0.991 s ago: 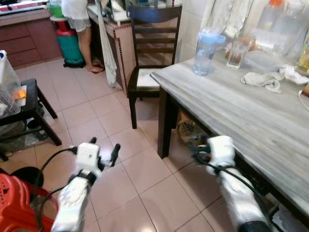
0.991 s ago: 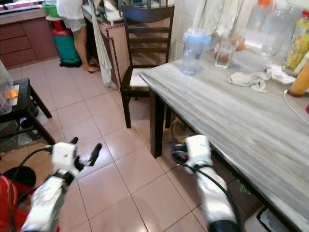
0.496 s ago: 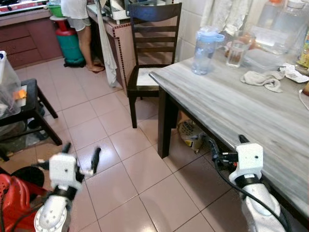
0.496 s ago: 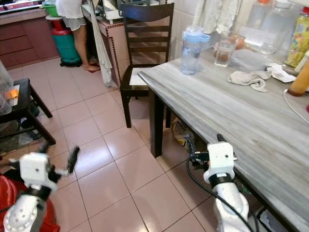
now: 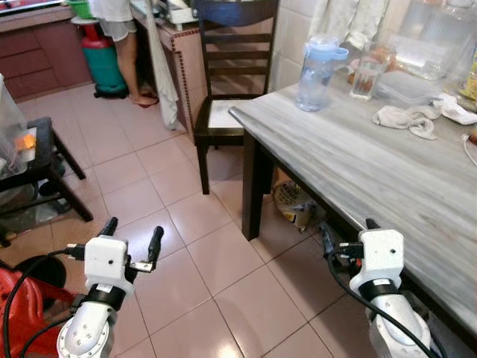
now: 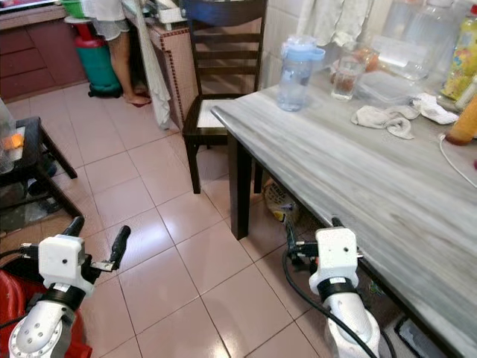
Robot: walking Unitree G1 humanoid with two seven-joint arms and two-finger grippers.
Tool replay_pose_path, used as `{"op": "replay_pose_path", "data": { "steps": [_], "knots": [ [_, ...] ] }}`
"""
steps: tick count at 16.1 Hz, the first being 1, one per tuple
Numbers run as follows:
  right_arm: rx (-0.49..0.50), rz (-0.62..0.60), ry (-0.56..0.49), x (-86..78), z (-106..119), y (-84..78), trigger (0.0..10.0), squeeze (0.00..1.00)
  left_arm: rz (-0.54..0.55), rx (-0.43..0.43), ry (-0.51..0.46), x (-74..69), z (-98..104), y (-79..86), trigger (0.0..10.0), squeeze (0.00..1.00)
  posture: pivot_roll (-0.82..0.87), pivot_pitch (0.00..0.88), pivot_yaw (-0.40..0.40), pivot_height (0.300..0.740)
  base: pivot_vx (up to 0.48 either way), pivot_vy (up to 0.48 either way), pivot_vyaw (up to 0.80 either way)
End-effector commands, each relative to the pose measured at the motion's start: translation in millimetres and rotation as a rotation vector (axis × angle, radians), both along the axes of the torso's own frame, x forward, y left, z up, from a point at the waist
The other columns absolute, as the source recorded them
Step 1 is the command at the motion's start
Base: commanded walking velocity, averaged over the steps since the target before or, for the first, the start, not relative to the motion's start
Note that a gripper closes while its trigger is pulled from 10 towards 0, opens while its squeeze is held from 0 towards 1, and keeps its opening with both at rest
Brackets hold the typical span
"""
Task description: Setting the table
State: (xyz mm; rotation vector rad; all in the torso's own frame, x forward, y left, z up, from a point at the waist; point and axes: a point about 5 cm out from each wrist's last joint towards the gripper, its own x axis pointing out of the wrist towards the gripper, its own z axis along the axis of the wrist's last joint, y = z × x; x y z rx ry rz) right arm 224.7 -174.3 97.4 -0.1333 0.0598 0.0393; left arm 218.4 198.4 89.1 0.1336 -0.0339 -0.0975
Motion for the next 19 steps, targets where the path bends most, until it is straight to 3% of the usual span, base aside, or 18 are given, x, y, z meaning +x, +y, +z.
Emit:
{"op": "replay_pose_path", "data": {
  "steps": [1, 6, 8, 10, 15, 19],
  "knots": [
    [-0.004, 0.001, -0.007, 3.7, 3.9, 3.9, 10.0, 0.0, -0.019, 0.002, -0.018, 9.6, 9.2, -2.5, 10.0, 0.0, -0.21, 0.087, 0.03, 0.74, 0.0, 0.0, -0.79],
    [0.043, 0.083, -0.022, 24.1, 12.9, 21.3, 10.0, 0.0, 0.064, -0.089, -0.024, 26.7, 20.3, 2.7, 10.0, 0.0, -0.16, 0.067, 0.013, 0.74, 0.0, 0.0, -0.8],
    [0.08, 0.058, 0.002, 26.2, 6.0, 18.0, 10.0, 0.0, 0.102, -0.091, 0.031, 29.1, 15.0, 4.5, 10.0, 0.0, -0.15, 0.081, 0.015, 0.74, 0.0, 0.0, -0.8],
    [0.096, 0.067, -0.019, 28.1, 11.5, 24.7, 10.0, 0.0, 0.094, -0.075, 0.028, 30.5, 16.3, 7.5, 10.0, 0.0, -0.15, 0.047, 0.017, 0.74, 0.0, 0.0, 0.0],
    [0.136, 0.053, -0.025, 33.1, 12.9, 32.8, 10.0, 0.0, 0.108, -0.074, 0.029, 43.8, 24.4, -0.5, 10.0, 0.0, -0.16, 0.056, 0.015, 0.74, -0.184, 0.0, 0.0],
    [0.138, 0.007, -0.034, 34.7, 13.8, 25.2, 10.0, 0.0, 0.105, -0.075, 0.041, 49.0, 23.8, -4.4, 10.0, 0.0, -0.18, 0.052, 0.032, 0.74, -0.389, 0.0, 0.0]
  ]
}}
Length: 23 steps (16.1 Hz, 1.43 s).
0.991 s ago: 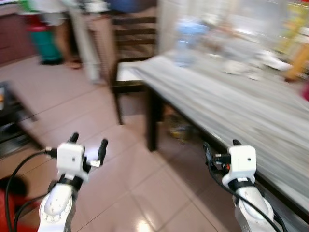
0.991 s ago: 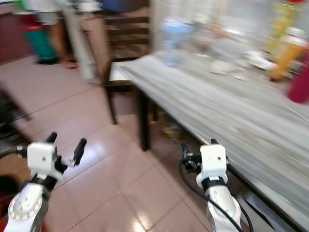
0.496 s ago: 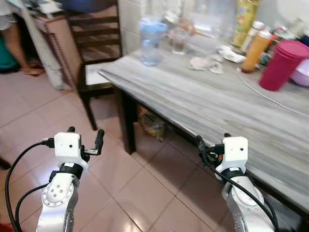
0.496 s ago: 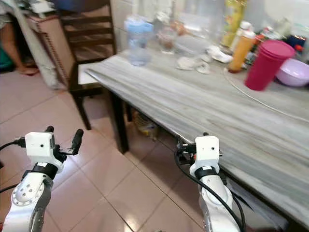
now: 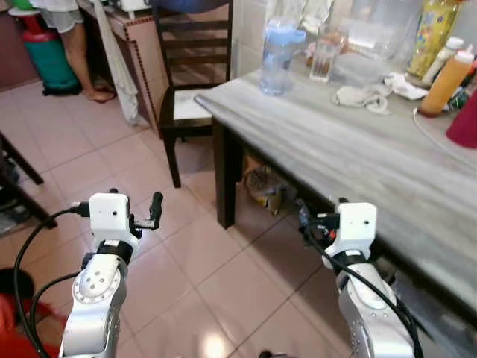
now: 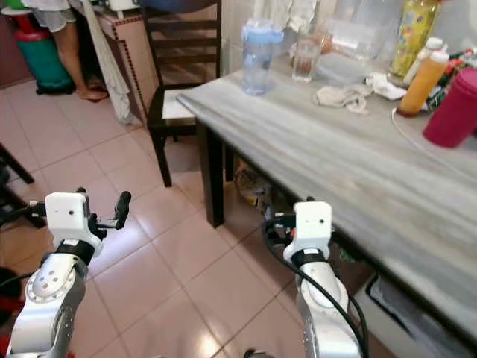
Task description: Setting the table
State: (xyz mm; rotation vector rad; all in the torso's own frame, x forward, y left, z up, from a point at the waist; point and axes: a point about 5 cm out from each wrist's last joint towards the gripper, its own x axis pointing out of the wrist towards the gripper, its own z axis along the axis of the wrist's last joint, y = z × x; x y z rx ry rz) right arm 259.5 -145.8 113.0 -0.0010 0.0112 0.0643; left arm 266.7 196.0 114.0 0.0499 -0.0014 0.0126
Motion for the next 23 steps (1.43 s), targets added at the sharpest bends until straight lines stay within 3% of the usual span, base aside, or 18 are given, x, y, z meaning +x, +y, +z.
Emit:
{"op": "replay_pose_path", "data": {
  "steps": [1, 12, 15, 20, 23],
  "knots": [
    [0.003, -0.026, 0.006, 0.8, -1.0, -4.0, 10.0, 0.0, -0.012, 0.008, 0.014, 2.8, -0.2, -2.9, 10.0, 0.0, -0.19, 0.05, 0.039, 0.74, -0.416, 0.0, 0.0],
    [0.011, -0.097, -0.019, 5.9, 6.1, -12.5, 10.0, 0.0, -0.038, 0.013, 0.021, 13.6, 2.7, -4.4, 10.0, 0.0, -0.21, 0.056, 0.069, 0.74, -0.416, 0.0, 0.0],
    [0.01, -0.098, -0.019, 6.1, 6.7, -12.1, 10.0, 0.0, -0.04, 0.015, 0.021, 16.1, 4.0, -4.6, 10.0, 0.0, -0.21, 0.06, 0.07, 0.74, -0.391, 0.0, -0.52],
    [0.004, -0.111, -0.027, 5.8, 8.6, -15.4, 10.0, 0.0, -0.058, 0.013, 0.014, 17.2, 3.7, -8.0, 10.0, 0.0, -0.22, 0.06, 0.071, 0.74, -0.048, 0.0, -0.31],
    [-0.002, -0.108, -0.038, 6.3, 11.2, -13.3, 10.0, 0.0, -0.097, -0.051, 0.002, 19.2, 7.6, -8.0, 10.0, 0.0, -0.22, 0.06, 0.075, 0.74, 0.0, 0.0, 0.0]
  ]
}}
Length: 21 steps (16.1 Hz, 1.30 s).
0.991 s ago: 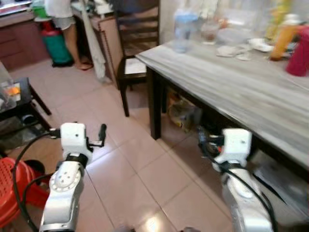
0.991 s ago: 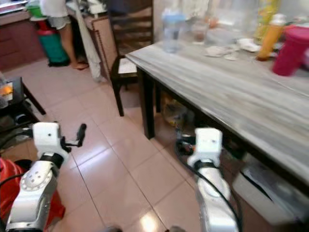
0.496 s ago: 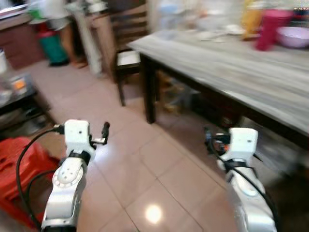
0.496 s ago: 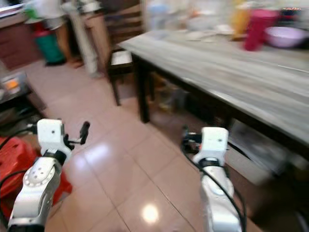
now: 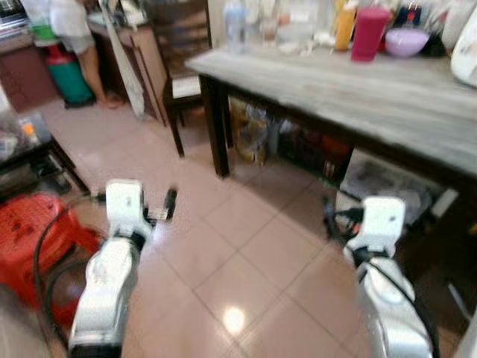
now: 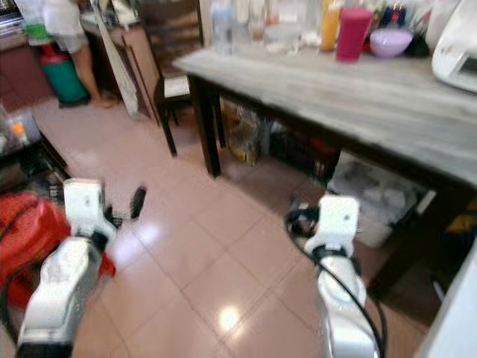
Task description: Setting the table
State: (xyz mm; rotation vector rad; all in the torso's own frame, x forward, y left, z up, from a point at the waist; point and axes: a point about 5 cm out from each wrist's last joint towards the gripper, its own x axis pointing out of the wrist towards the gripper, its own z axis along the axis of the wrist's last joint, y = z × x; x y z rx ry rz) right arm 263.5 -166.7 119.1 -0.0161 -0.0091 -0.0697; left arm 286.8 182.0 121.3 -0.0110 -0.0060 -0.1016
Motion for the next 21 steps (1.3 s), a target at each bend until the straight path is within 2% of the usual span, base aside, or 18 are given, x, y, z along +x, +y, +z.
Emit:
{"op": "replay_pose_path", "data": {
  "steps": [1, 5, 9, 12, 21],
  "knots": [
    [0.005, 0.027, -0.022, 2.5, 5.8, 7.8, 10.0, 0.0, 0.001, -0.02, 0.003, -0.8, 1.5, 5.5, 10.0, 0.0, -0.22, 0.06, 0.075, 0.74, 0.0, 0.0, 0.0],
    [-0.005, 0.031, -0.031, 2.2, 6.8, 10.5, 10.0, 0.0, -0.051, -0.056, -0.009, 0.8, 6.5, -0.4, 10.0, 0.0, -0.22, 0.054, 0.087, 0.74, 0.0, 0.0, 0.0],
    [-0.011, 0.03, -0.035, 1.3, 7.4, 10.5, 10.0, 0.0, -0.078, -0.075, -0.004, 0.7, 5.4, -3.2, 10.0, 0.0, -0.23, 0.057, 0.088, 0.74, 0.0, 0.0, -0.55],
    [-0.014, 0.032, -0.03, 0.2, 6.7, 10.0, 10.0, 0.0, -0.091, -0.092, 0.0, 0.3, 4.6, -5.5, 10.0, 0.0, -0.23, 0.061, 0.085, 0.74, 0.246, 0.0, -0.8],
    [-0.015, 0.032, -0.03, 1.2, 6.3, 10.4, 10.0, 0.0, -0.12, -0.099, 0.004, 0.0, 3.6, -10.5, 10.0, 0.0, -0.23, 0.06, 0.089, 0.74, 0.028, 0.35, -0.51]
  ]
}}
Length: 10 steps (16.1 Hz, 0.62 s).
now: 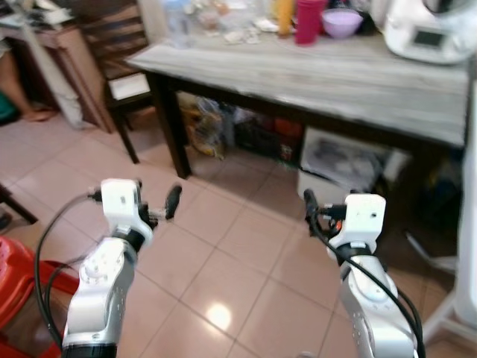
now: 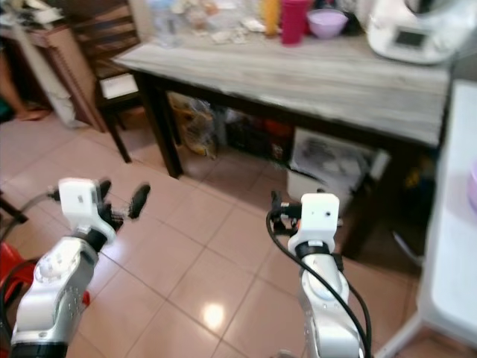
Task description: Setting the table
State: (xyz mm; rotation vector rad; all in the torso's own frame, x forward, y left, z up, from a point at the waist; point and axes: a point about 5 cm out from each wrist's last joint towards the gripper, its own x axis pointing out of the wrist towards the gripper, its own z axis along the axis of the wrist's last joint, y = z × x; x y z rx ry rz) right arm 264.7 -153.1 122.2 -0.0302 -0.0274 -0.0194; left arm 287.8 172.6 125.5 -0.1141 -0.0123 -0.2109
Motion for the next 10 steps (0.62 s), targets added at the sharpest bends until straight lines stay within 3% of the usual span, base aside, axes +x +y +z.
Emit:
{"op": "replay_pose_path", "data": {
  "steps": [1, 5, 10],
  "knots": [
    [-0.001, -0.022, -0.014, -0.5, 3.4, -3.7, 10.0, 0.0, -0.014, 0.003, 0.005, -0.9, -0.5, -2.0, 10.0, 0.0, -0.23, 0.06, 0.089, 0.74, 0.0, 0.371, -0.54],
    [-0.002, -0.031, -0.016, -1.9, 3.5, -4.8, 10.0, 0.0, -0.029, 0.006, 0.008, -0.7, -1.5, -5.3, 10.0, 0.0, -0.24, 0.064, 0.092, 0.74, 0.0, 0.37, -0.35],
    [-0.004, -0.036, -0.023, -1.0, 4.9, -5.9, 10.0, 0.0, -0.055, -0.038, -0.026, -1.5, 2.7, -13.4, 10.0, 0.0, -0.24, 0.064, 0.09, 0.74, 0.0, 0.0, -0.08]
  ]
}}
